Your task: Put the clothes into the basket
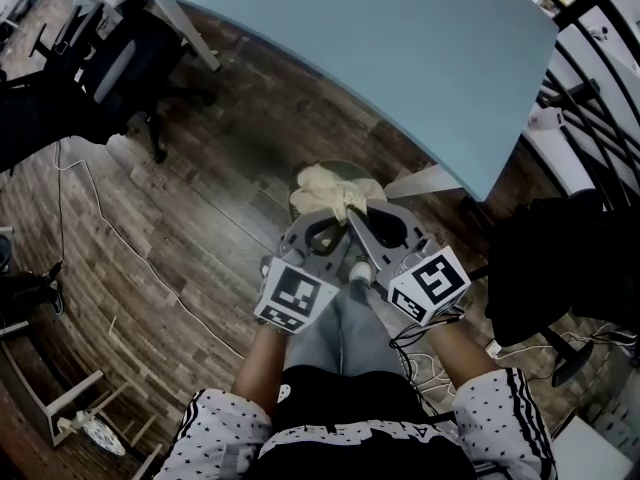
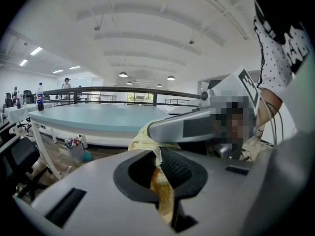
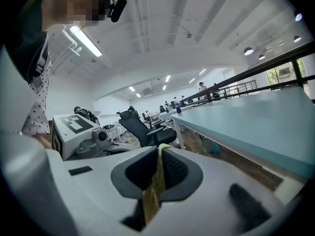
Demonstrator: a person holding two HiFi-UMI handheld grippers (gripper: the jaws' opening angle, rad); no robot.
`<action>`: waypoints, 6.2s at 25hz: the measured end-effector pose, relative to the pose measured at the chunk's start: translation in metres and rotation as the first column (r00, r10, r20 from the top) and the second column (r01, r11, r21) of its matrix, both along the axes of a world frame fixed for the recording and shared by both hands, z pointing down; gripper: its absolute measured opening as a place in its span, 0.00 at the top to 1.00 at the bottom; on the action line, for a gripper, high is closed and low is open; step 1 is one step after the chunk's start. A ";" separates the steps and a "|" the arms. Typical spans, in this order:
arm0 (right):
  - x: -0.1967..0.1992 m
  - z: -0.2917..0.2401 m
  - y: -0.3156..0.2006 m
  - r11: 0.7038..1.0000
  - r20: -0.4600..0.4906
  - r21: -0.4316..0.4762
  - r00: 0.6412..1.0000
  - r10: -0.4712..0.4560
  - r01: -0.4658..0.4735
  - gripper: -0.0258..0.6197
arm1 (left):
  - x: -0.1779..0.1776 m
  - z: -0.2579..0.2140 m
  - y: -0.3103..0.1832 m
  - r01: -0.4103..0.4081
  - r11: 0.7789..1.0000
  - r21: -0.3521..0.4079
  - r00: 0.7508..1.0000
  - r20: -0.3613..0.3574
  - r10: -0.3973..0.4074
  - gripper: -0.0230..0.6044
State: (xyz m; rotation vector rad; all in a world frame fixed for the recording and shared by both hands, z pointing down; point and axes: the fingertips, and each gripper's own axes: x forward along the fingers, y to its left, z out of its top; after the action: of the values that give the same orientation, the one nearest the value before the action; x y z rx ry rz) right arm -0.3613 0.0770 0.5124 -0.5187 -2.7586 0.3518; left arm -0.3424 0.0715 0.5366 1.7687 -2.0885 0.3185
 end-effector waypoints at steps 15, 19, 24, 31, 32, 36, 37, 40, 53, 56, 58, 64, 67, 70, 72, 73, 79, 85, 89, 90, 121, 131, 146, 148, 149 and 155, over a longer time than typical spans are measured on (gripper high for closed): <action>0.006 0.023 -0.002 1.000 -0.034 -0.010 0.999 0.018 -0.018 0.91 | 0.007 0.022 -0.001 -0.009 1.000 -0.018 1.000 -0.029 0.009 0.90; 0.007 0.028 -0.003 1.000 -0.043 -0.016 0.999 0.024 -0.024 0.91 | 0.008 0.028 -0.002 -0.011 1.000 -0.026 0.999 -0.037 0.010 0.90; 0.009 0.035 -0.006 0.999 -0.056 -0.019 0.998 0.033 -0.034 0.91 | 0.011 0.034 -0.005 -0.015 0.999 -0.035 0.999 -0.045 0.014 0.90; 0.006 0.047 -0.008 0.999 -0.074 -0.034 0.997 0.037 -0.040 0.91 | 0.008 0.046 -0.007 -0.018 0.999 -0.042 0.998 -0.063 0.016 0.90; 0.005 0.049 -0.008 0.998 -0.079 -0.037 0.996 0.039 -0.042 0.91 | 0.007 0.049 -0.007 -0.018 0.999 -0.045 0.998 -0.067 0.015 0.90; 0.003 0.057 -0.007 0.998 -0.087 -0.042 0.995 0.040 -0.044 0.91 | 0.005 0.056 -0.006 -0.018 0.998 -0.056 0.997 -0.078 0.013 0.90; 0.003 0.058 -0.007 0.998 -0.087 -0.044 0.995 0.040 -0.044 0.91 | 0.005 0.058 -0.006 -0.017 0.998 -0.057 0.997 -0.080 0.012 0.90; 0.004 0.062 -0.008 0.997 -0.101 -0.051 0.994 0.047 -0.052 0.91 | 0.007 0.063 -0.006 -0.018 0.998 -0.059 0.996 -0.085 0.013 0.90; 0.007 0.086 -0.009 0.998 -0.129 -0.047 0.991 0.042 -0.048 0.91 | 0.009 0.085 -0.008 -0.033 0.997 -0.068 0.994 -0.110 0.026 0.90; 0.009 0.092 -0.009 0.997 -0.138 -0.049 0.990 0.044 -0.051 0.91 | 0.012 0.091 -0.007 -0.036 0.996 -0.084 0.993 -0.115 0.026 0.90; 0.009 0.094 -0.009 0.997 -0.143 -0.052 0.989 0.046 -0.053 0.91 | 0.013 0.095 -0.007 -0.035 0.995 -0.089 0.993 -0.118 0.024 0.90; 0.011 0.103 -0.010 0.996 -0.164 -0.056 0.985 0.055 -0.065 0.91 | 0.015 0.104 -0.008 -0.033 0.995 -0.098 0.992 -0.127 0.021 0.90; 0.013 0.109 -0.010 0.996 -0.174 -0.055 0.983 0.059 -0.069 0.91 | 0.016 0.110 -0.008 -0.034 0.994 -0.103 0.991 -0.134 0.020 0.90; 0.014 0.115 -0.011 0.996 -0.188 -0.055 0.980 0.060 -0.071 0.91 | 0.018 0.116 -0.008 -0.036 0.993 -0.112 0.990 -0.142 0.020 0.90; 0.016 0.119 -0.011 0.996 -0.196 -0.056 0.979 0.058 -0.070 0.91 | 0.019 0.121 -0.008 -0.038 0.992 -0.118 0.989 -0.148 0.020 0.90; 0.016 0.121 -0.011 0.996 -0.199 -0.057 0.978 0.057 -0.069 0.91 | 0.020 0.123 -0.008 -0.038 0.992 -0.119 0.988 -0.154 0.019 0.90; 0.016 0.132 -0.008 0.997 -0.216 -0.051 0.975 0.045 -0.057 0.91 | 0.019 0.133 -0.005 -0.034 0.991 -0.128 0.986 -0.168 0.012 0.90; 0.016 0.139 -0.007 0.997 -0.232 -0.043 0.972 0.046 -0.058 0.90 | 0.019 0.141 -0.004 -0.022 0.990 -0.143 0.987 -0.162 -0.001 0.90; 0.018 0.143 -0.005 0.998 -0.240 -0.042 0.970 0.040 -0.052 0.90 | 0.020 0.145 -0.002 -0.021 0.988 -0.154 0.987 -0.162 -0.004 0.90; 0.019 0.144 -0.005 0.998 -0.241 -0.041 0.970 0.041 -0.052 0.90 | 0.020 0.146 -0.002 -0.021 0.988 -0.155 0.987 -0.162 -0.005 0.90; 0.032 0.164 0.003 0.997 -0.341 0.073 0.939 0.044 -0.020 0.90 | 0.008 0.155 0.018 0.009 0.957 -0.291 0.997 -0.073 -0.032 0.90; 0.040 0.180 0.005 0.986 -0.415 0.159 0.910 0.023 0.048 0.90 | 0.002 0.160 0.024 0.027 0.950 -0.312 0.997 -0.065 -0.050 0.90; 0.052 0.197 -0.001 0.960 -0.506 0.253 0.862 0.030 0.115 0.90 | -0.005 0.149 0.022 0.075 0.961 -0.265 0.996 -0.017 -0.082 0.90; 0.060 0.206 -0.003 0.960 -0.528 0.254 0.848 0.037 0.117 0.90 | -0.008 0.146 0.021 0.084 0.963 -0.255 0.996 -0.020 -0.092 0.90; 0.063 0.209 -0.004 0.959 -0.532 0.257 0.846 0.040 0.117 0.90 | -0.008 0.147 0.022 0.082 0.962 -0.260 0.996 -0.020 -0.090 0.90; 0.049 0.190 -0.009 0.952 -0.473 0.292 0.879 0.063 0.089 0.90 | -0.007 0.148 0.025 0.091 0.963 -0.253 0.994 -0.044 -0.105 0.90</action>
State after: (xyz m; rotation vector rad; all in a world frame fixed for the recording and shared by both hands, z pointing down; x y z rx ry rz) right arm -0.3120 0.0679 0.7029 -0.3152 -2.2637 0.0311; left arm -0.3492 0.0969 0.6842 1.5058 -1.9893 0.4756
